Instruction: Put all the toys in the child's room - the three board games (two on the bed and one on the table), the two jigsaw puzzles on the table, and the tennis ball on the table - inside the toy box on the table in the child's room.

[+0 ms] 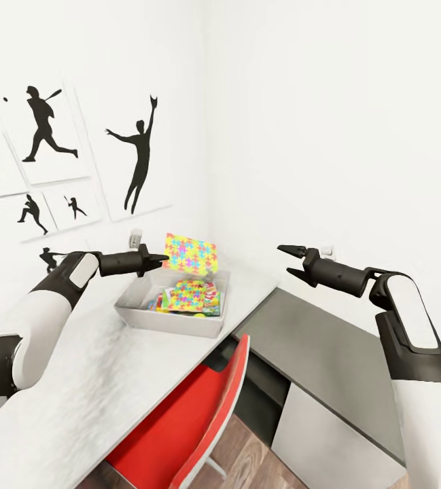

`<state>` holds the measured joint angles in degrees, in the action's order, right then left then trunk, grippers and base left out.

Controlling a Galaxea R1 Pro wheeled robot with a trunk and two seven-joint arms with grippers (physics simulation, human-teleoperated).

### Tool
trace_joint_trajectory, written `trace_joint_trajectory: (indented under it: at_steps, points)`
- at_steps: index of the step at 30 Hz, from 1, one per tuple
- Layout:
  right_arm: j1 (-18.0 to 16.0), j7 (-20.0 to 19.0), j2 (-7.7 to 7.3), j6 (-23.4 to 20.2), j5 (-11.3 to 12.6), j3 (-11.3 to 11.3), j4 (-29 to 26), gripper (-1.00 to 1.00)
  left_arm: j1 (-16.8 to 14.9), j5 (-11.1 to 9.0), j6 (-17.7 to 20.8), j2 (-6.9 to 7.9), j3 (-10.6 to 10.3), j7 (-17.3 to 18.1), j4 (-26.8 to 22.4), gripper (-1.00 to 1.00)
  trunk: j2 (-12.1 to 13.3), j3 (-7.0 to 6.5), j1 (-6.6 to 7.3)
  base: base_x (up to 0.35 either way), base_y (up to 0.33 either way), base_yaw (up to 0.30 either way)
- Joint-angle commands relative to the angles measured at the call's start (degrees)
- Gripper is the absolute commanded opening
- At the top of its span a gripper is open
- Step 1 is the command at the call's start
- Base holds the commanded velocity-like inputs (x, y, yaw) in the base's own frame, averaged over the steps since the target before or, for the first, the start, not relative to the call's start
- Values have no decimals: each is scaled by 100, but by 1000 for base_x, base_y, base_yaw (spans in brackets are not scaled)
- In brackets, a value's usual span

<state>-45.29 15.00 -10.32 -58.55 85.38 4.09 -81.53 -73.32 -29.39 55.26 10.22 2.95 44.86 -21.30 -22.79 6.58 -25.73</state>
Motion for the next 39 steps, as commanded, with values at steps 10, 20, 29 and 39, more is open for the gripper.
trace_joint_trajectory:
  at_steps: [10,20,29,39]
  points:
    - [-5,64,0,-49,57,-5,4,100,75,29,20,-2,33,37,3,-100,-13,13,-6,74,-15,0]
    - [-6,64,1,-51,57,-5,6,100,89,27,21,-2,37,48,3,-100,-13,13,-6,60,0,0]
    - [-6,71,4,-53,35,-6,12,100,167,35,20,-2,38,46,4,-100,-13,13,-6,103,0,0]
    - [-6,76,-4,-60,17,-5,30,100,228,84,-334,17,-8,1,743,-100,-13,13,-6,5,0,0]
